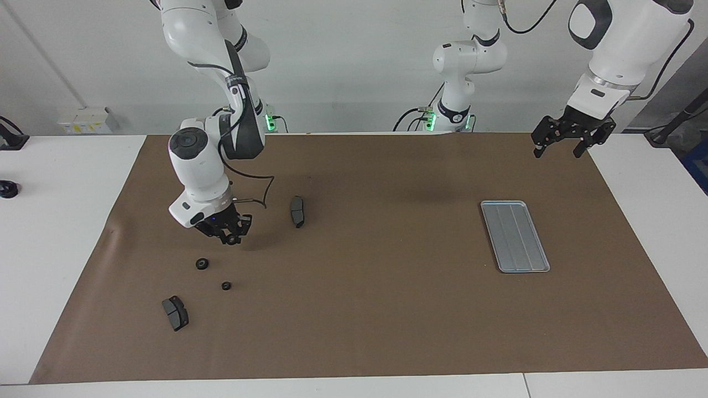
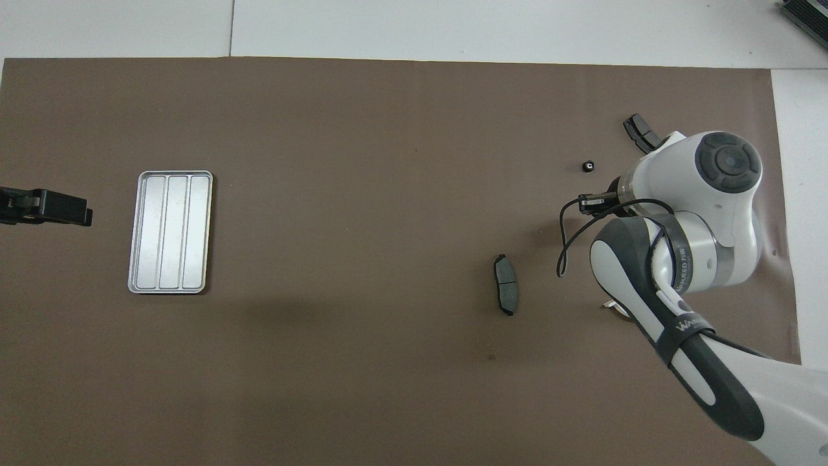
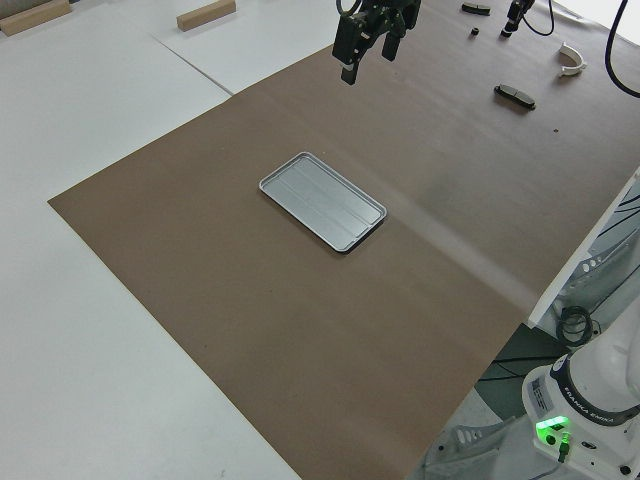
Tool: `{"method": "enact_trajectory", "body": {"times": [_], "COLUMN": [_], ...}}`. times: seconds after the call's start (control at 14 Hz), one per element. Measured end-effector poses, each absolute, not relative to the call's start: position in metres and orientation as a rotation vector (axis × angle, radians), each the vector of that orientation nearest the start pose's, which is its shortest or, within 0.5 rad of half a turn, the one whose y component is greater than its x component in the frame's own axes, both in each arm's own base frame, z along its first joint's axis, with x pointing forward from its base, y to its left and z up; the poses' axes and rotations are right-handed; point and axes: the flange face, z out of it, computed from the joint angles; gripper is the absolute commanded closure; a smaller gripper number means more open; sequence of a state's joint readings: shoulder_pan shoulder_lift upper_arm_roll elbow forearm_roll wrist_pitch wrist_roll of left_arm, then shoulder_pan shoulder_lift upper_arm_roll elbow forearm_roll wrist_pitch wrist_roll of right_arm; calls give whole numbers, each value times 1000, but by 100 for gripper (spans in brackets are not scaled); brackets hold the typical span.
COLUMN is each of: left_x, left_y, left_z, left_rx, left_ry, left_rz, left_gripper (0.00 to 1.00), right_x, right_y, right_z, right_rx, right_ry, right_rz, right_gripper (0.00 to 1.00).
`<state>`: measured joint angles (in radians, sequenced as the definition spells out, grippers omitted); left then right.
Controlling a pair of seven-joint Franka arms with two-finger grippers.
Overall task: Place bearing gear from tray to pile
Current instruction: 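Carry the gear to the gear pile and release it with the right gripper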
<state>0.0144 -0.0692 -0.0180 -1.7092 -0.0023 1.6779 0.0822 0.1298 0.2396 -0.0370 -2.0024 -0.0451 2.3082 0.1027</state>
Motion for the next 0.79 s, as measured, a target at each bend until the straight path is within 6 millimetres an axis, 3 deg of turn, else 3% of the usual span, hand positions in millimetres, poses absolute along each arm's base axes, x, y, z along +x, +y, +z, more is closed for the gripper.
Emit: {"method": "enact_trajectory", "body": {"times": [0.21, 0.43, 0.5, 0.57, 0.64, 0.79], "left_x": [541, 541, 541, 541, 541, 541], "left_y": [-3, -3, -3, -3, -3, -3], "left_z": [606, 606, 606, 606, 606, 606], "left_rx": [-3138, -3138, -3138, -3138, -3138, -3138], "left_ry": [135, 135, 135, 135, 135, 135], "left_rz": [-60, -60, -60, -60, -60, -60], "left_gripper": [0, 0, 0, 0, 0, 0], "right_x": [585, 579, 577, 576, 574, 572], "right_y": [52, 45, 42, 41, 40, 40], "right_z": [318, 307, 305, 302, 300, 297], "right_rx": [-3173, -3172, -3173, -3173, -3172, -3172], "right_ry": [-31, -23, -22, -21, -21, -22], "right_rz": [-114, -123, -116, -114, -117, -118], "right_gripper": [100, 82, 63, 7, 0, 0]}}
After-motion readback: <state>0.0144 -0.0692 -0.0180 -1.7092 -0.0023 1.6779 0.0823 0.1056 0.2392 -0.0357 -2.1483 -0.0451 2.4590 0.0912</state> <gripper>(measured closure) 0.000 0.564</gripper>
